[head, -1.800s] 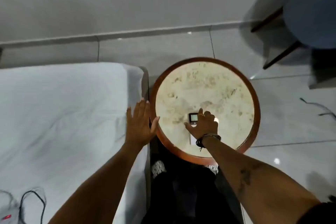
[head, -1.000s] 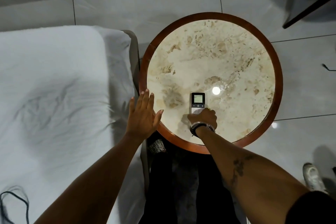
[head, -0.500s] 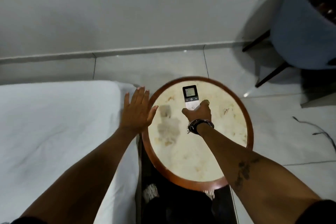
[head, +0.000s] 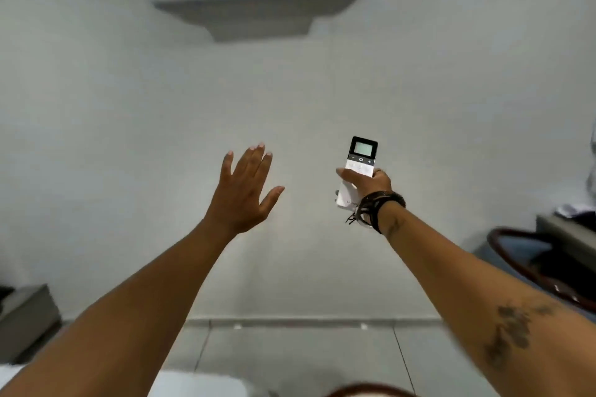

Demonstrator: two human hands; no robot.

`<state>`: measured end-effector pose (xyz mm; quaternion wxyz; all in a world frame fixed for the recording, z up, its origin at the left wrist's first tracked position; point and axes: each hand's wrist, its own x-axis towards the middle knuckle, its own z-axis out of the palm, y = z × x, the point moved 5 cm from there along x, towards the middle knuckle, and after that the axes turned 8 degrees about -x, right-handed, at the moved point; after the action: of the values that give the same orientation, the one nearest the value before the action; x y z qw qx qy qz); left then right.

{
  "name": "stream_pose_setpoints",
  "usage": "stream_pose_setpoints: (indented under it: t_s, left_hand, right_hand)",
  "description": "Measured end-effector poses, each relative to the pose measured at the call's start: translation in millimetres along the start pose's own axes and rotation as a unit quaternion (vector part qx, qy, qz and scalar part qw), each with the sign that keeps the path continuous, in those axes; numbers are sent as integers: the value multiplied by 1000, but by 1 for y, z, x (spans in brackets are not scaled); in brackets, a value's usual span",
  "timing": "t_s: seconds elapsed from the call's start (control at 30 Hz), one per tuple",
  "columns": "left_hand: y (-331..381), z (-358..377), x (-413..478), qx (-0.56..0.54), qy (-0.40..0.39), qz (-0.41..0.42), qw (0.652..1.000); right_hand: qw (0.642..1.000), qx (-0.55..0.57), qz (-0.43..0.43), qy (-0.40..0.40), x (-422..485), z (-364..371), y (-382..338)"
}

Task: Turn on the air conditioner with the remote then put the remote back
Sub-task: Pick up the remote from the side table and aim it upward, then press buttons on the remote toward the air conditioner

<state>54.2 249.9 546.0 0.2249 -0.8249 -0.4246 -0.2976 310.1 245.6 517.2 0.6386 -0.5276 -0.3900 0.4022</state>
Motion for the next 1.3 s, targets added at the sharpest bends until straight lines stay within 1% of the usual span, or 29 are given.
stream_pose_setpoints:
  t_s: [0.07,0.17,0.3,0.4,0.6,0.83,0.97,1.2,1.3]
  left_hand:
    - [-11,-49,36,24,47,5,999]
    - [-20,-114,79,61,95,19,993]
    - [-28,-174,117,82,133,17,988]
    - [-31,-195,131,89,147,21,985]
    - [-32,-211,141,40,167,-16,985]
    - [-38,-242,152,54,172,-28,983]
    - [-39,-262,156,70,179,-23,981]
    - [-34,-273,153,65,174,-20,982]
    - [-30,-275,150,57,169,-18,984]
  right_hand:
    - [997,18,-26,-66,1,15,-70]
    - [988,-15,-82,-132,-4,31,-159]
    - [974,-85,-123,-170,-18,50,-239]
    - [970,-94,-135,-181,-26,62,-273]
    - [970,-93,-120,-189,-38,77,-291]
    - [965,-93,-106,-221,-41,87,-289]
    - [962,-89,-112,-231,-46,90,-294]
    - [959,-88,-130,-236,-58,96,-302]
    - [960,-83,-123,-239,-62,99,-300]
